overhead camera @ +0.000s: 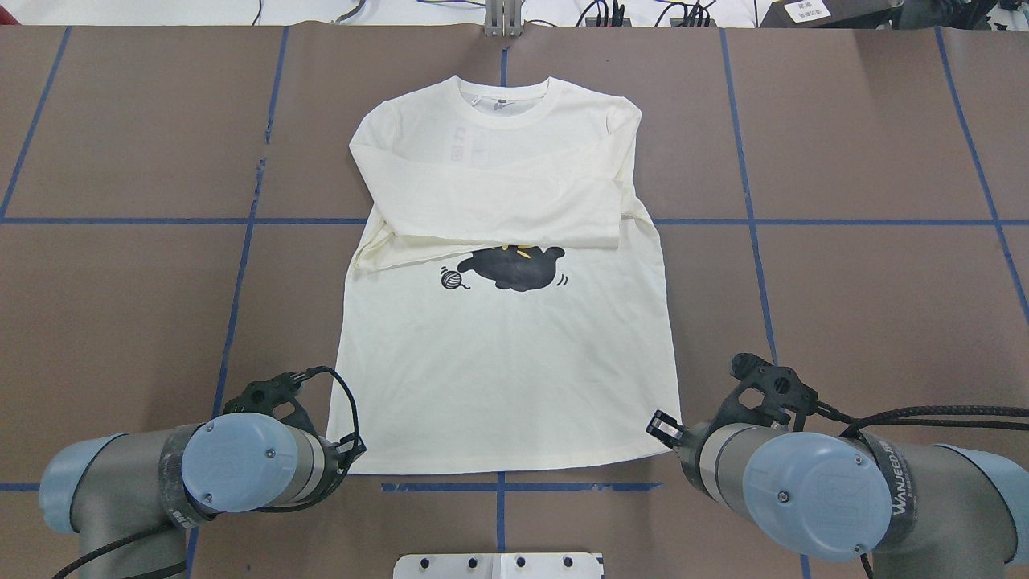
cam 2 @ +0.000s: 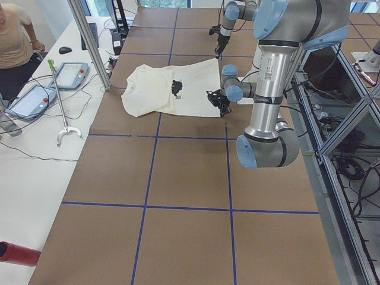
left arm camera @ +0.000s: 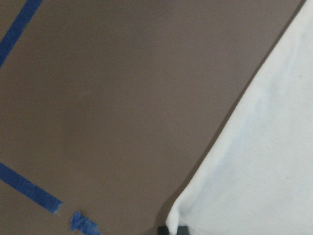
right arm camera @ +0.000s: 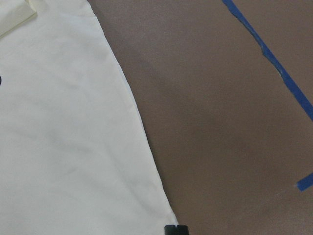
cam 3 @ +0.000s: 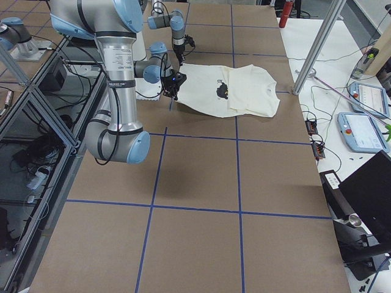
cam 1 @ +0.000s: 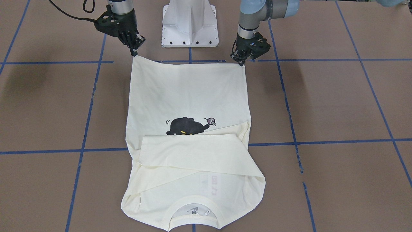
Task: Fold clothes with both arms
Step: 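Grasp both hem corners nearest the robot with both grippers, then lift the hem with both grippers and fold it toward the collar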
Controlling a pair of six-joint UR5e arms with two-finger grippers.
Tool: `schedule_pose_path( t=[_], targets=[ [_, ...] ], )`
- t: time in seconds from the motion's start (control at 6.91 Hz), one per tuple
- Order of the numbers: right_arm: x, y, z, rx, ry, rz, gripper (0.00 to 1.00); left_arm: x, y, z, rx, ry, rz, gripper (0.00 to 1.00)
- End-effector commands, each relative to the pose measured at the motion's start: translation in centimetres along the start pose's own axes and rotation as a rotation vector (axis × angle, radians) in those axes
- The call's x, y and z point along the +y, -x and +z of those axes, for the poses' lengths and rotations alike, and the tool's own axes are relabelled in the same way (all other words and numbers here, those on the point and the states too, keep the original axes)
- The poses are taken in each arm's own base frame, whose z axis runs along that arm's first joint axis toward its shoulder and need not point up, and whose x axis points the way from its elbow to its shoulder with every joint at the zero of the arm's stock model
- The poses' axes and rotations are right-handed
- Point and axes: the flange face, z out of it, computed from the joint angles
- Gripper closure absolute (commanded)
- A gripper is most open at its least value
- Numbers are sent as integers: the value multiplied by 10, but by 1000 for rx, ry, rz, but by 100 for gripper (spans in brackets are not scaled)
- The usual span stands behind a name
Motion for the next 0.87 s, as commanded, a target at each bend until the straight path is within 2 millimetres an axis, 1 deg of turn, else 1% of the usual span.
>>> schedule_pose_path(
  t=[0.0,0.14,0.29,0.43,0.58,0.72],
  targets=[
    [0,0,-4,-6,6,-1,100,4,-4,-40,71,26,6,100],
    [-3,-2,-13,-17,10,1,100,9,-5,-71,124,49,11,100],
    [11,-17,-19,-6,36,-25,100,13,-8,-95,167,70,16,100],
    [24,-36,-24,12,59,-58,100,16,-7,-120,210,94,22,100],
    [23,-42,-39,-1,73,-62,100,18,-6,-139,242,112,25,100],
    [18,-44,-55,-11,77,-58,100,22,-1,-171,275,150,33,100]
  ],
)
